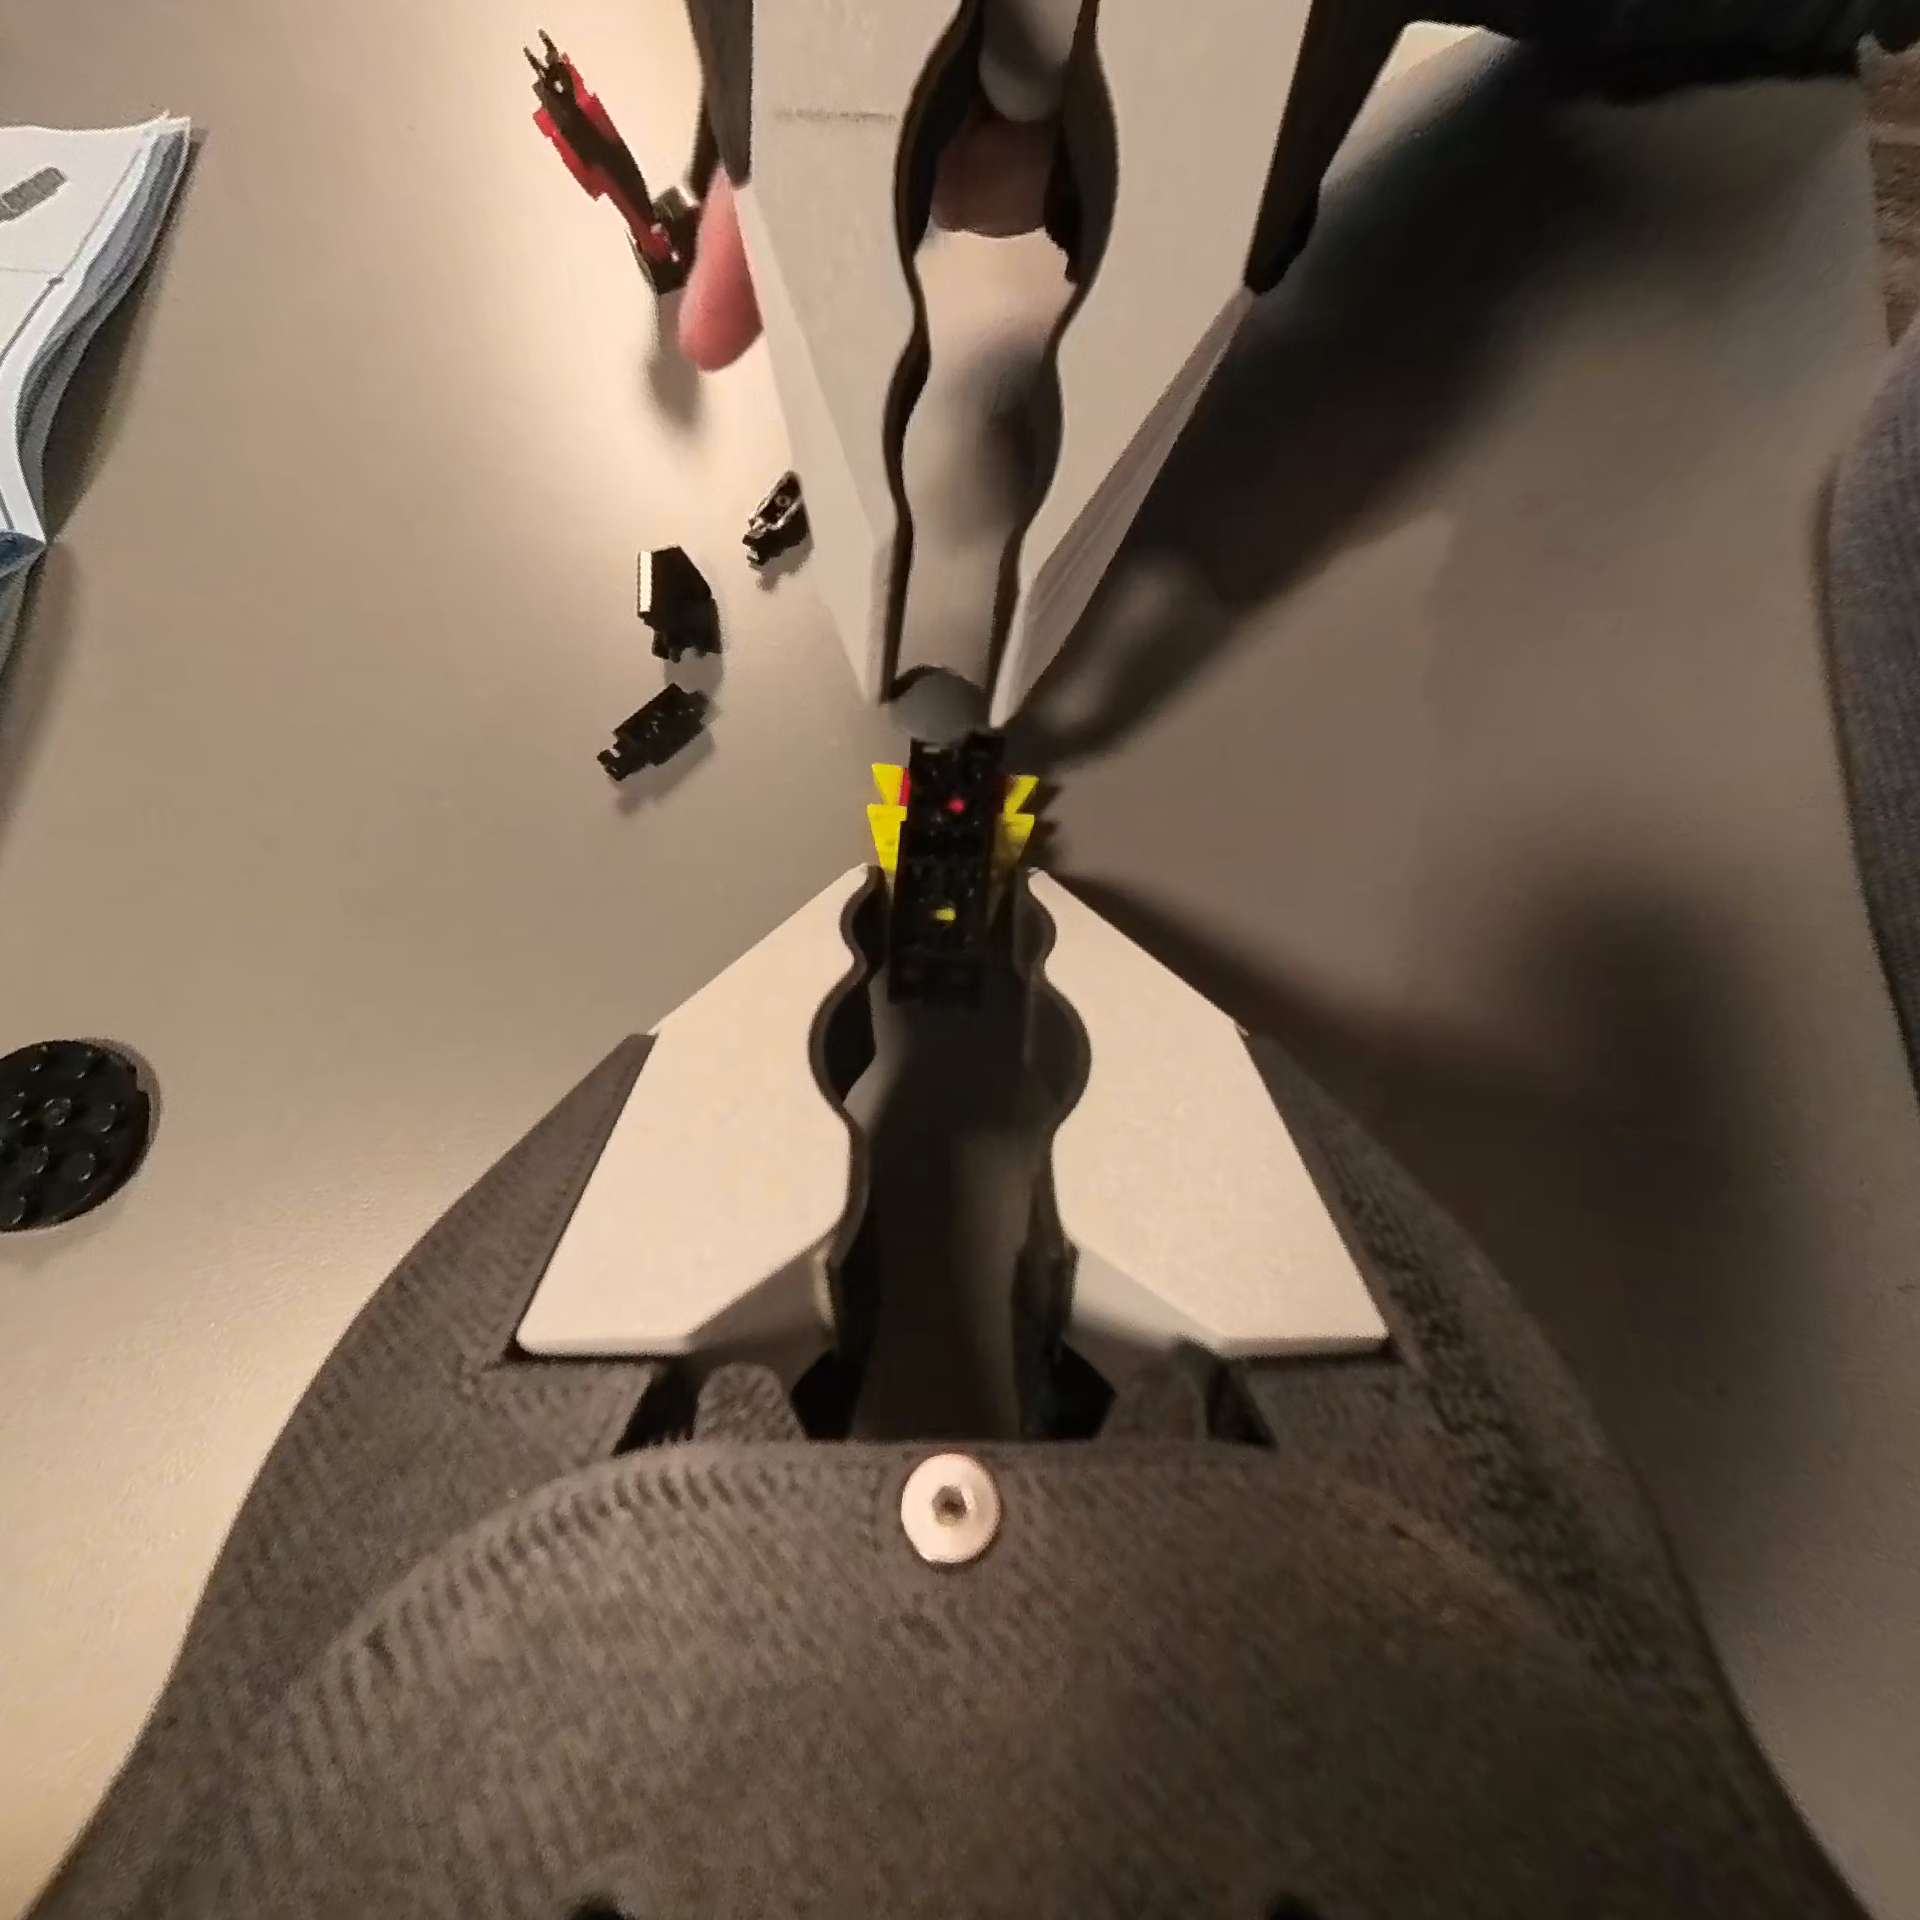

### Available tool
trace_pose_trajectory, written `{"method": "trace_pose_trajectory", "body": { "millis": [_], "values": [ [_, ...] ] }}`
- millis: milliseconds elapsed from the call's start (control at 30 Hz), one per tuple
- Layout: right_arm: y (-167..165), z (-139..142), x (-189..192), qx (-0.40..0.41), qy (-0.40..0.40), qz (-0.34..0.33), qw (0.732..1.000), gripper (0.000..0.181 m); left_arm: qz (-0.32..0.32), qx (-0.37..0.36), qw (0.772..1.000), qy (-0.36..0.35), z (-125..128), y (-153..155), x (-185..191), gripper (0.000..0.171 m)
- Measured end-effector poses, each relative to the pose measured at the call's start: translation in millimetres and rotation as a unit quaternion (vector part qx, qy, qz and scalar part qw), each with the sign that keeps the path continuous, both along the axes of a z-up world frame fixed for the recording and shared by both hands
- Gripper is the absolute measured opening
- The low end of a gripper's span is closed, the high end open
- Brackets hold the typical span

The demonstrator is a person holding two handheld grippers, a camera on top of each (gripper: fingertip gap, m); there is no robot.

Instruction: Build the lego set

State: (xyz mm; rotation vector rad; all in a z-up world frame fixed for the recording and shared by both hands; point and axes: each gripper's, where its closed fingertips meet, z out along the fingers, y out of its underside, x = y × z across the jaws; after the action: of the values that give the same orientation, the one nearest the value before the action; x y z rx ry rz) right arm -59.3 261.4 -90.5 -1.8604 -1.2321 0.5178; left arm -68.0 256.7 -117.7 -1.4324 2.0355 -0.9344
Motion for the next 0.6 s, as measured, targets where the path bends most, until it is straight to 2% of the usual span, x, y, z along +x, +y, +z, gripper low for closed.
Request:
{"method": "trace_pose_trajectory", "body": {
  "millis": [167, 600],
  "values": [
    [1, -10, -5, 0.004, -0.036, 0.014, 0.999, 0.013, 0.0, 0.001, 1.0, 0.0, 0, 0, 0, 0.023],
    [1, -14, -6, 0.001, -0.041, 0.017, 0.999, 0.016, -0.001, 0.001, 1.0, 0.0, 0, 0, 0, 0.023]
  ]
}}
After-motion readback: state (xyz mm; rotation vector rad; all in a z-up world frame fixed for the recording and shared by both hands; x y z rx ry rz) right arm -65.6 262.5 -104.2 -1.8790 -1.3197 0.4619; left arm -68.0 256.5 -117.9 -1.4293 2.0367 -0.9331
